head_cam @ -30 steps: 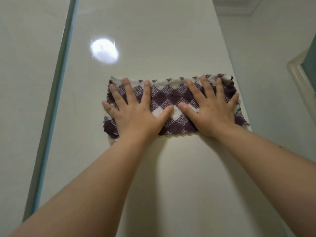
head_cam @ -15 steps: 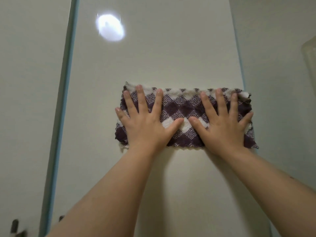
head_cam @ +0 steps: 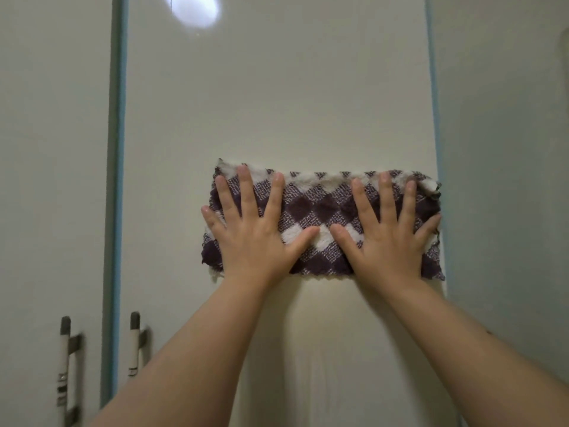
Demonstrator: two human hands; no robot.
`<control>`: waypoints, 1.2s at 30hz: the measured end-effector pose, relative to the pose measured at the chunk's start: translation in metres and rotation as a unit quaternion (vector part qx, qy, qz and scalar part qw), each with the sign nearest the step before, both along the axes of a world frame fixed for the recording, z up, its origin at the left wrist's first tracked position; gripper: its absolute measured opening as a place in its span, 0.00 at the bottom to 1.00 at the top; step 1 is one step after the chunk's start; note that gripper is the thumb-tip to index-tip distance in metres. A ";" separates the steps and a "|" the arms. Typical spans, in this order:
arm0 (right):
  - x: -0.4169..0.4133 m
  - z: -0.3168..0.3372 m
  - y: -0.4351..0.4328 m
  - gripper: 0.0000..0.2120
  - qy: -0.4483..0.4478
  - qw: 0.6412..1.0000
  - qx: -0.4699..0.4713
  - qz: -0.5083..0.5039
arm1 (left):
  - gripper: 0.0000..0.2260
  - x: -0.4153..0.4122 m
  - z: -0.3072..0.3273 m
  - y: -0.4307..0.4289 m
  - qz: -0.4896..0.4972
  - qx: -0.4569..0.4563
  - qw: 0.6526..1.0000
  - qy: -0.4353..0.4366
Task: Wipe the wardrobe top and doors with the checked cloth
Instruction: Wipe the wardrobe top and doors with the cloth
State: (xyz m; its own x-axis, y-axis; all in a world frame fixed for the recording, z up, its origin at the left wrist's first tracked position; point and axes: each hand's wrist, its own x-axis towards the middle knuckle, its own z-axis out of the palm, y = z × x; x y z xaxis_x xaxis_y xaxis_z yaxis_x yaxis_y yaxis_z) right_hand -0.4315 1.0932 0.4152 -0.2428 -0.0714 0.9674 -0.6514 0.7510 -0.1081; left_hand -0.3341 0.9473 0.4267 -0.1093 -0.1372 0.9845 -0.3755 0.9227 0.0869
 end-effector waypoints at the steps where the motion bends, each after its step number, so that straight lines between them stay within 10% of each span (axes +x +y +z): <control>1: 0.000 -0.003 -0.001 0.34 0.002 1.000 0.002 -0.002 | 0.41 0.000 -0.003 -0.001 0.001 0.001 1.000 -0.001; 23: 0.005 -0.075 -0.001 0.33 0.014 0.999 0.041 -0.006 | 0.40 0.011 -0.080 -0.004 0.016 0.037 0.998 -0.038; 36: -0.015 0.013 0.031 0.36 -0.021 0.999 0.017 -0.019 | 0.41 -0.012 0.001 0.031 0.013 0.060 0.997 -0.035</control>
